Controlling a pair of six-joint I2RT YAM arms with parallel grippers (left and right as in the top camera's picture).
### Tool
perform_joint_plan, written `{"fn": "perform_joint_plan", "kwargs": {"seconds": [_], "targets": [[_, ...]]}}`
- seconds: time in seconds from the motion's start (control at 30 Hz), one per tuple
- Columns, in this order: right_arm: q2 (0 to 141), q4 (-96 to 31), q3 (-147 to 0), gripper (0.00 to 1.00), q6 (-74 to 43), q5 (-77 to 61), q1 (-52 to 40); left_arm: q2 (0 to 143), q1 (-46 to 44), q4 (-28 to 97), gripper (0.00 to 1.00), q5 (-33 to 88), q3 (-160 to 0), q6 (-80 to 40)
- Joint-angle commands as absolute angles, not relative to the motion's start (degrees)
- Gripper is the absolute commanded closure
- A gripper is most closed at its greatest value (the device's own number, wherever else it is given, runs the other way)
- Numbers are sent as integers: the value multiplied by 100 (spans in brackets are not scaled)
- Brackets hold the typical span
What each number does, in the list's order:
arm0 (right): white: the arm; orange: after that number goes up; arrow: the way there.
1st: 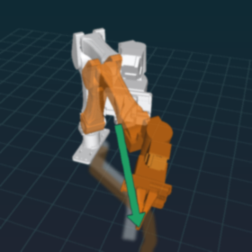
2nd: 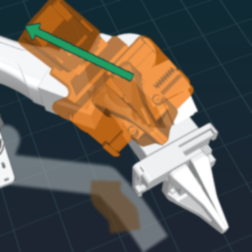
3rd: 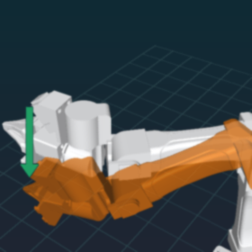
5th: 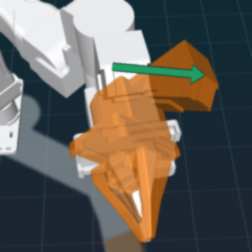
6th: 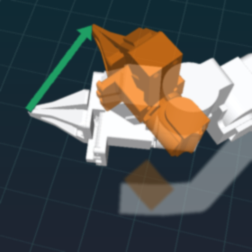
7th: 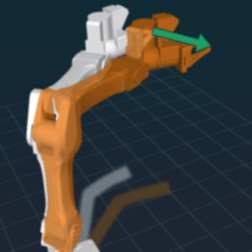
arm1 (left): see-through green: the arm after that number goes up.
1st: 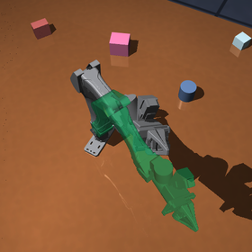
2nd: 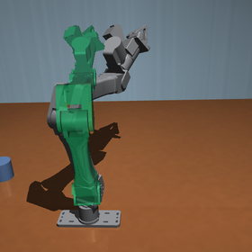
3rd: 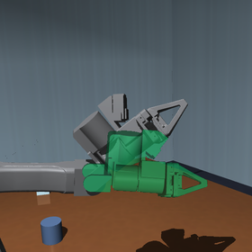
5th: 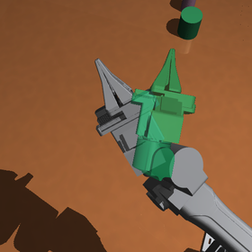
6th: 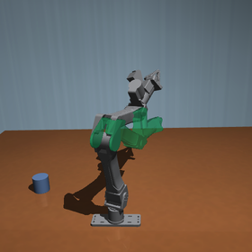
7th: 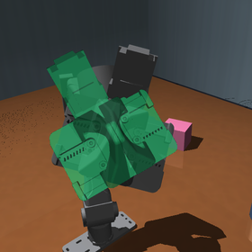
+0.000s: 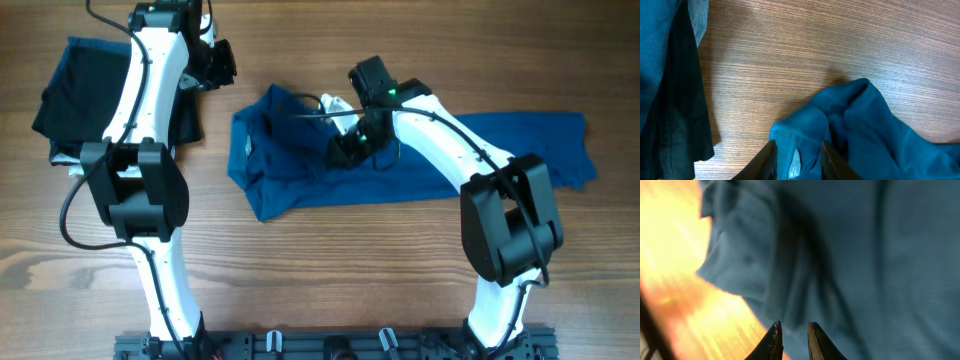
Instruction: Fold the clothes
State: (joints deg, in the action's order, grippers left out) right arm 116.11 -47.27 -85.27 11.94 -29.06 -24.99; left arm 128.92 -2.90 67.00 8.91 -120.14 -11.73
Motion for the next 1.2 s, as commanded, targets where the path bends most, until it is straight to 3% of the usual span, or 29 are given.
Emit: {"fn": "perform_joint_plan", "kwargs": {"seconds": [0.0,0.27,0.6,0.7,0.8,0.9,1.0,1.17], "targets": [[11609,-4456,-8329,83,869,-2388,-2596,12827,-314,6705,72,961,-11998,-1247],[11863,-3817,-8020,83,792,-2375,-2932,12827,-314,6705,72,963,-11998,-1249],[11581,-4447,-8377,82,703,-2279,-2884,12827,-314,6770,77,963,-12001,-1247],[10906,-4980,-9008,81,19,-1380,-2554,12827,-314,6796,77,961,-12001,-1247],[10252,-5789,-9428,64,-344,-349,-1879,12827,-314,6886,77,961,-11998,-1245],[9780,-6307,-9480,54,-281,-82,-926,12827,-314,6914,76,961,-12001,-1247],[9629,-6591,-9480,52,-93,-252,401,12827,-316,6921,76,961,-11998,-1249],[10022,-6490,-9406,56,727,-1479,2377,12827,-316,6938,73,961,-11998,-1249]]}}
